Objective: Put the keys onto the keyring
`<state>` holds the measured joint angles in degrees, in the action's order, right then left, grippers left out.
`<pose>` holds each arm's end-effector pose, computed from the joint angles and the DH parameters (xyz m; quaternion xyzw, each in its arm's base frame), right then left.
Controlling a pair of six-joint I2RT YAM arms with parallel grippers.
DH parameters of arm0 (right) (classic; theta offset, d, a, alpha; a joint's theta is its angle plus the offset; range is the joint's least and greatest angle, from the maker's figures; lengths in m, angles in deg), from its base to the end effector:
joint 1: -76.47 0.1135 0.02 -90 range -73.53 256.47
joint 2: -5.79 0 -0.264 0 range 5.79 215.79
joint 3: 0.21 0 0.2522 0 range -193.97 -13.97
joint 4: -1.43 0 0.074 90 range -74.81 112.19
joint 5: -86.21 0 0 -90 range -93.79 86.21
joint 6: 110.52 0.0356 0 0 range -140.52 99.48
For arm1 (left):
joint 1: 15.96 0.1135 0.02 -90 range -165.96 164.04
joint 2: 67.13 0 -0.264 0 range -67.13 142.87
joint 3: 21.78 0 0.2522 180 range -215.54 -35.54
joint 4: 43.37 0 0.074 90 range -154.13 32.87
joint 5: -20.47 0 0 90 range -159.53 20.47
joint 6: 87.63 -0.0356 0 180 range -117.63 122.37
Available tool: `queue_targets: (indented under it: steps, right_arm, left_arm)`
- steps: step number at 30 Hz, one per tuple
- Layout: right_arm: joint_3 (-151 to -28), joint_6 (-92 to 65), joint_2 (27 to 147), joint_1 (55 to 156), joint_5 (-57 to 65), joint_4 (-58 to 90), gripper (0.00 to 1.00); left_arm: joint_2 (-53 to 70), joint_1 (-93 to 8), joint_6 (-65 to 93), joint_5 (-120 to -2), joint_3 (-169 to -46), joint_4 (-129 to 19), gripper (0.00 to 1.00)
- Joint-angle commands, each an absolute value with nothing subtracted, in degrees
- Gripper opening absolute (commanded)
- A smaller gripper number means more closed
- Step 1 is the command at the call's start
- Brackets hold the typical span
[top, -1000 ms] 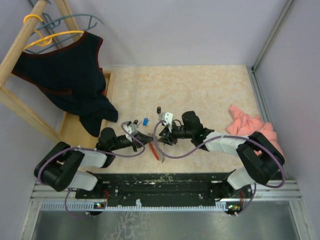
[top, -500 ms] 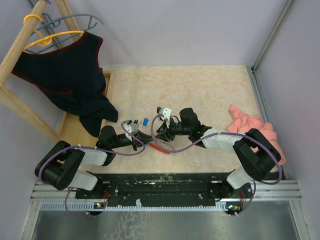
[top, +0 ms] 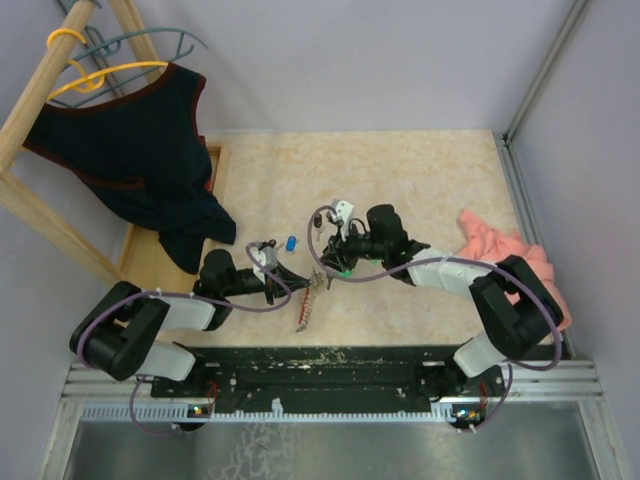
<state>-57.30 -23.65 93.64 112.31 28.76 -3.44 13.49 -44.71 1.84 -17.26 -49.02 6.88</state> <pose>0.2485 0.2031 0.2029 -0.4116 0.7174 0.3714 0.4220 0.1820 -0.1320 0.1663 0.4578 0.5542 -0.4607 0.5206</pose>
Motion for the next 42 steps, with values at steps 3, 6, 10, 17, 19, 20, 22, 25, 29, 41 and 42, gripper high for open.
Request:
queue_targets:
  steps: [3,6,10,17,19,20,22,25,29,41,42]
  right_arm:
    - [-50.5,-35.7,85.4,112.7,39.9,-6.5,0.47]
    - [-46.2,-39.3,82.4,113.4,40.8,-12.2,0.46]
    - [-42.8,-43.2,80.2,114.9,40.3,-16.4,0.41]
    - [-43.9,-43.8,82.2,116.7,38.0,-17.5,0.40]
    - [-43.9,-43.5,82.9,116.7,38.0,-18.4,0.40]
    - [-44.1,-43.5,83.4,116.7,38.0,-18.6,0.39]
    - [-44.5,-43.3,84.1,116.7,38.8,-18.5,0.37]
    - [-45.3,-42.8,84.7,116.7,40.9,-18.4,0.34]
    - [-45.7,-42.7,85.4,116.8,42.9,-17.7,0.30]
    - [-47.9,-40.2,89.3,116.8,44.8,-18.5,0.13]
    - [-48.2,-40.0,89.4,116.8,45.0,-17.8,0.10]
  left_arm:
    - [12.7,-44.6,0.2,-15.5,-51.2,7.2,0.02]
    - [12.9,-44.7,0.2,-14.9,-51.4,6.9,0.02]
    - [13.1,-44.6,0.2,-14.1,-51.7,6.9,0.02]
    - [13.8,-44.6,0.8,-12.1,-52.1,7.7,0.02]
    - [13.8,-44.7,0.9,-11.8,-52.0,7.7,0.02]
    - [13.8,-44.6,0.9,-11.6,-52.1,7.7,0.02]
    - [14.0,-44.6,0.9,-11.3,-52.2,7.7,0.02]
    - [14.2,-44.6,1.0,-11.1,-52.3,7.6,0.02]
    - [14.3,-44.6,1.0,-11.0,-52.4,7.7,0.02]
    - [14.7,-44.6,1.6,-9.2,-52.6,8.3,0.02]
    - [14.6,-44.6,1.5,-9.0,-52.6,8.2,0.02]
